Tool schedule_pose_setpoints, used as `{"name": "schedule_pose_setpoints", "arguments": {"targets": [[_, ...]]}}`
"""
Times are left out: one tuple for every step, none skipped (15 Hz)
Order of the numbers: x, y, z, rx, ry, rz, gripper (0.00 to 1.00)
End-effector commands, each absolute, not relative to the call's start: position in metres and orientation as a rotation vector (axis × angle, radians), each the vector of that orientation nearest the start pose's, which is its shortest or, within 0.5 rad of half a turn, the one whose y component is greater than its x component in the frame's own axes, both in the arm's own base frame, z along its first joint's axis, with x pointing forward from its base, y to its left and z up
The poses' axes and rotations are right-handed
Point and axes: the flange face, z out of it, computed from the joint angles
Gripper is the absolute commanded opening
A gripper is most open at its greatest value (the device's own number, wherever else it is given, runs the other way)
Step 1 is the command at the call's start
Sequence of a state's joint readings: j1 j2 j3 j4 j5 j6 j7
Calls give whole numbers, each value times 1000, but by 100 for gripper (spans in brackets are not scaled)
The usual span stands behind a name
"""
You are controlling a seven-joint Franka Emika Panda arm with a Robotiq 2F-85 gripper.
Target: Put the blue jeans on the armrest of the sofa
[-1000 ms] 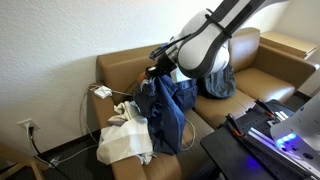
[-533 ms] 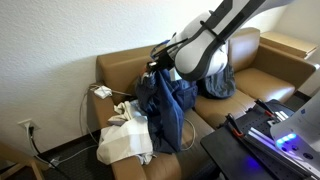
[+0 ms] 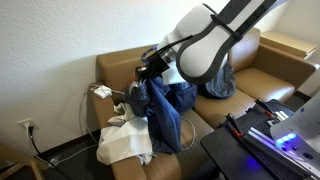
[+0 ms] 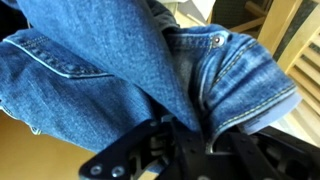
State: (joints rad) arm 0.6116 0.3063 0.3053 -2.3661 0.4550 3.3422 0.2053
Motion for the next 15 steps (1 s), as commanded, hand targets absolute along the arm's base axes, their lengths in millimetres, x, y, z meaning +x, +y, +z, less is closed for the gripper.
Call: {"name": "schedule_pose_setpoints", "arguments": {"targets": [[378,415,270,-2570,-164,-444,5],[384,404,265,-2577,-118,-452,5],[388,397,262,-2580,-114,-451,5],[391,392,259,-2584,-110,-443,5],[394,386,255,-2594,-110,-445,5],[397,380,252,-2597,-103,-457,46],[399,377,249,-2602,-108,-449,48],[399,374,248,-2603,-113,-468,53],[400,372,250,-2597,-105,-489,61],[400,369,251,-2603,-99,-500,67],[402,366,249,-2619,-94,-499,75],[405,359,246,-2643,-89,-503,82],[407,353,241,-2667,-102,-517,89],[412,344,235,-2698,-83,-523,95],[416,330,228,-2732,-61,-547,100]]}}
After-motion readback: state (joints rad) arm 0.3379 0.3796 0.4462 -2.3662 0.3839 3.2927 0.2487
